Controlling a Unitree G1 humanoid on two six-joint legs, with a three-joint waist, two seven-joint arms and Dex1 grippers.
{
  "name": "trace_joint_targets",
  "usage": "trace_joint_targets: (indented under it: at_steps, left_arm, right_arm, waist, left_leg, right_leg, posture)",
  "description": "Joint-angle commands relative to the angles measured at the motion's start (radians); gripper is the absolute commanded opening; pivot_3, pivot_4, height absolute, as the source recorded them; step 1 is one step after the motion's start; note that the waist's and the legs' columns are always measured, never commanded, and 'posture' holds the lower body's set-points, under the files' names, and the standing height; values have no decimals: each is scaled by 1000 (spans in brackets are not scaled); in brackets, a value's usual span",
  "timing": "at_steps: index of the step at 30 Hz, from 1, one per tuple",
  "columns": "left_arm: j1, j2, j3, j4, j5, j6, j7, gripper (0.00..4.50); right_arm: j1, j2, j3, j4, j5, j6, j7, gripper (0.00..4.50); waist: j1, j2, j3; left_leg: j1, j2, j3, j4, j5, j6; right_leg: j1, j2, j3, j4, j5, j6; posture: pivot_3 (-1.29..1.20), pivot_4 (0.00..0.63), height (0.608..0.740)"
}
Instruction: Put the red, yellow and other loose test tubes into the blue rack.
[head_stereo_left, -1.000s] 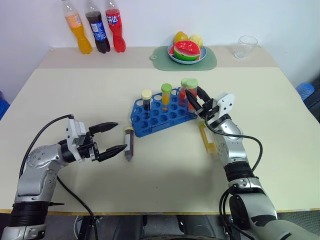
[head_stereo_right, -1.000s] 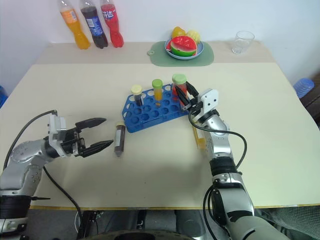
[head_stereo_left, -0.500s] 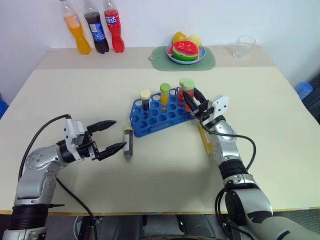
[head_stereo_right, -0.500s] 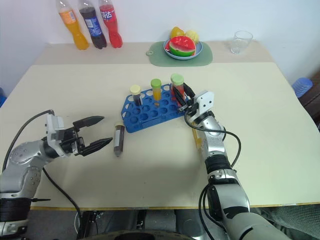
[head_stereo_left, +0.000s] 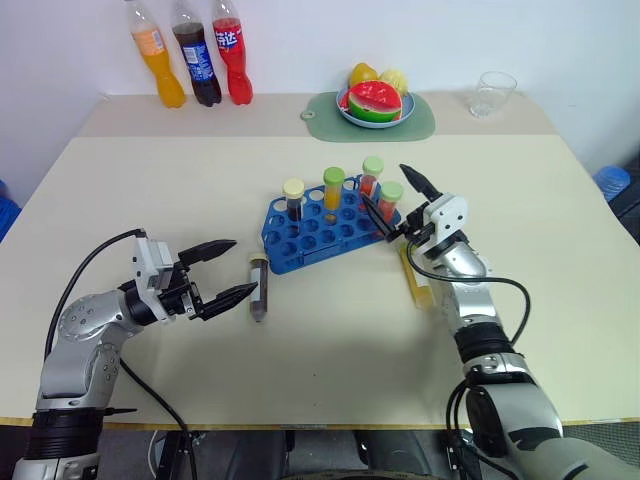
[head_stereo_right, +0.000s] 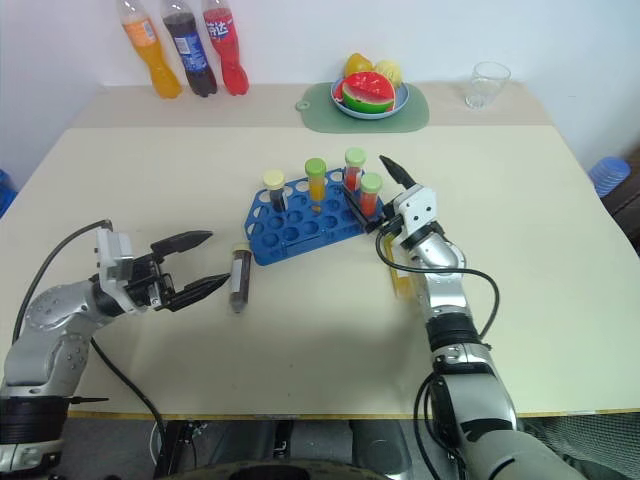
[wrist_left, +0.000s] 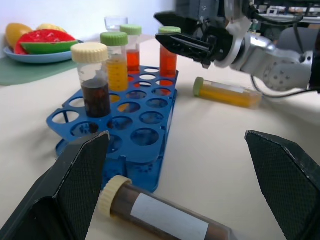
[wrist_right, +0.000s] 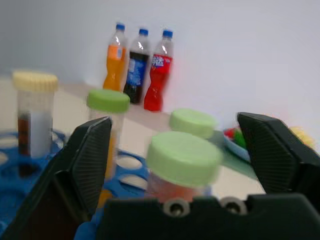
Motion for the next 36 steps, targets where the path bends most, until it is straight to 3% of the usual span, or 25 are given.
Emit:
trace_joint_targets:
  at_steps: [1,6,10,13,19,26,31,34,36]
  left_arm:
    - [-3,-7,-7,-14,7,-18,2,4500]
    - [-12,-26,-33,7,16,-29,-8,4500]
    - [-22,-37,-46,24,23,-40,-20,4500]
    - [-27,-42,-50,43,27,-52,-33,4500]
    - [-16,-41,-48,58,26,-73,-46,4500]
    - [18,-44,-32,22,11,-65,-28,4500]
    - [44,-35,-18,3,8,-67,-18,4500]
    - [60,-30,-7,-12,6,-63,-11,4500]
    - [68,-25,0,-19,4,-61,-9,4500]
  right_arm:
    - [47,-51,12,-189,-30,111,-21,4471]
    - [238,-231,8,-661,71,590,97,4471]
    - [261,-358,-55,-912,239,1191,78,4471]
    - [194,-407,-108,-983,383,1610,58,4471]
    - [4,-375,-138,-935,452,2081,-15,4471]
    - [-61,-294,-17,-794,400,2150,-109,4471]
    - [-24,-304,107,-742,358,2043,-120,4471]
    - [-3,-316,185,-714,307,1937,-127,3596]
    - [0,-321,217,-703,282,1888,-125,2613]
  waist:
    - [0,0,0]
    - [5,0,0]
    - [2,0,0]
    - [1,0,0]
    - [2,0,0]
    - [8,0,0]
    - [1,-2,-1]
    - [-3,-8,-5]
    - [-5,-11,-6]
  left_leg:
    - [0,0,0,0,0,0]
    - [-1,0,0,0,0,0]
    - [0,1,0,1,0,0]
    - [0,1,-1,2,0,0]
    - [-1,1,-1,1,0,0]
    - [-2,1,-1,0,0,1]
    - [-2,1,0,0,0,1]
    - [1,1,0,1,0,1]
    - [2,2,0,1,0,1]
  right_leg:
    - [0,0,0,0,0,0]
    - [0,0,0,0,0,0]
    - [1,-1,0,-1,0,0]
    - [2,0,0,0,-2,-3]
    - [0,0,0,-1,-2,-3]
    - [0,-1,-1,-2,-1,-1]
    - [0,0,-1,-2,-1,-1]
    - [3,1,-1,-2,-1,-1]
    - [3,1,-1,-2,-2,-4]
  posture:
    - [0,150,740]
    - [0,150,740]
    - [0,150,740]
    - [0,150,740]
    - [0,150,740]
    - [0,150,740]
    - [0,150,740]
    - [0,150,740]
    - [0,150,740]
